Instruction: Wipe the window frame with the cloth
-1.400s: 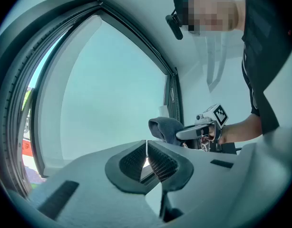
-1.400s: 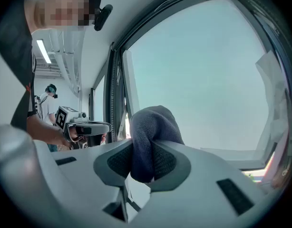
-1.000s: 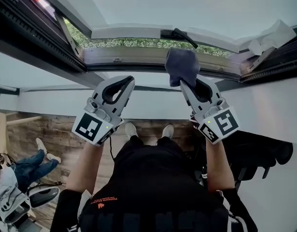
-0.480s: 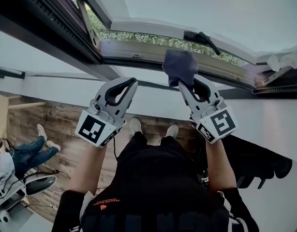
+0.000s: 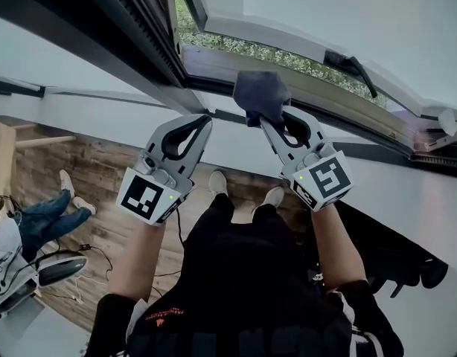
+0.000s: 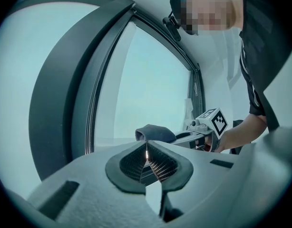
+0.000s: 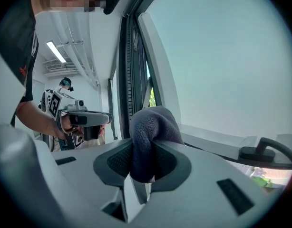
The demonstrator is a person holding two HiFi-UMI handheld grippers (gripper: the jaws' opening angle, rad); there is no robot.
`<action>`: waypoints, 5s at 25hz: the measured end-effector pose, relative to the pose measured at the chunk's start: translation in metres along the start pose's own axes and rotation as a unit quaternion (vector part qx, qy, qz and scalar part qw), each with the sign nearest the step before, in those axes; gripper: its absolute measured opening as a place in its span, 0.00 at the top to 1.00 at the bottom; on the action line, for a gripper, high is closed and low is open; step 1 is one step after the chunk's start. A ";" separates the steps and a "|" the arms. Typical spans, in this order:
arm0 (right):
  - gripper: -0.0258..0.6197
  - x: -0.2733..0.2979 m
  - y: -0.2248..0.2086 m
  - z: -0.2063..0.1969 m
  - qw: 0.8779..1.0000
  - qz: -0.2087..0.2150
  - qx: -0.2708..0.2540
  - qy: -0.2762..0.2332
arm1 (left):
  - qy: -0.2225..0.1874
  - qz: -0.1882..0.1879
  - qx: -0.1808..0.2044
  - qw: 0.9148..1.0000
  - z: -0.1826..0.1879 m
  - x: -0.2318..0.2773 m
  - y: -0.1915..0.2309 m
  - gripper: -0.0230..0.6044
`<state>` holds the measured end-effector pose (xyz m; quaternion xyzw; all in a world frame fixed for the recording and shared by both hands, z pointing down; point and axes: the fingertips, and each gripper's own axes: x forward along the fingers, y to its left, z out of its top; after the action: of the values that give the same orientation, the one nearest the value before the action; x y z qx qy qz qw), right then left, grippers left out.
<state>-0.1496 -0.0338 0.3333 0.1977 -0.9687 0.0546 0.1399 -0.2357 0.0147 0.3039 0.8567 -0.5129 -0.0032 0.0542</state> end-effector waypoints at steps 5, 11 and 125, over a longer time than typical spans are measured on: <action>0.84 0.044 0.015 -0.014 1.000 0.012 0.009 0.008 | 0.006 0.009 -0.001 1.000 -0.008 -0.009 0.024 0.93; 0.84 0.095 0.029 -0.031 0.999 0.025 0.018 0.022 | 0.014 0.014 -0.007 1.000 -0.024 -0.022 0.050 0.93; 0.84 -0.374 -0.282 -0.211 0.912 -0.370 0.171 0.050 | 0.093 -0.252 0.014 0.963 -0.053 0.248 -0.299 0.93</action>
<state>0.3454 -0.1206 0.4392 0.5598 -0.7938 0.1732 0.1628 0.1477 -0.0590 0.3400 0.9556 -0.2727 0.0696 0.0871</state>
